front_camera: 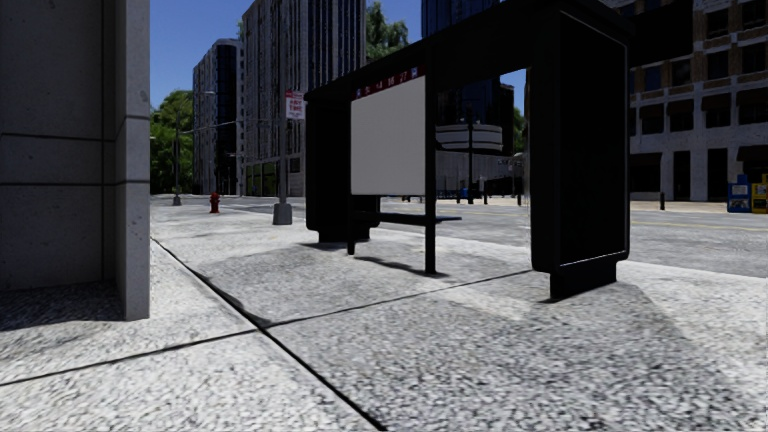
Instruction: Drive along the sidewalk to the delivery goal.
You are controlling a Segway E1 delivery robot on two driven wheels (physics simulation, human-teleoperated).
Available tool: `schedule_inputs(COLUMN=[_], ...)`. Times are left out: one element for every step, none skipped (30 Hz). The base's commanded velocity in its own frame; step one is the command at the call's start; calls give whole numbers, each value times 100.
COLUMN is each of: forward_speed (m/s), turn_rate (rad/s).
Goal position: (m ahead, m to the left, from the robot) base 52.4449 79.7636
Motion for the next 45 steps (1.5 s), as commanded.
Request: schedule_inputs(forward_speed=[200, 200, 200, 200, 200, 200, 200, 200, 200, 200, 200, 200, 200, 200, 200, 200, 200, 200, 200, 200, 200, 200, 200, 200, 200, 200, 200, 200, 200, 200, 200, 200, 200, 200, 200, 200, 200, 200, 200, 200, 200, 200, 200, 200, 200], turn_rate=[27, 27, 29, 35, 40, 42, 42, 42, 42, 42, 42, 43, 44, 44, 47, 47, 49, 49, 49, 49, 49, 49, 49, 49, 49, 49, 49, 49, 49, 49, 49, 49, 49, 49, 49, 49, 49, 49, 49, 49, 49, 49, 49, 49, 49])
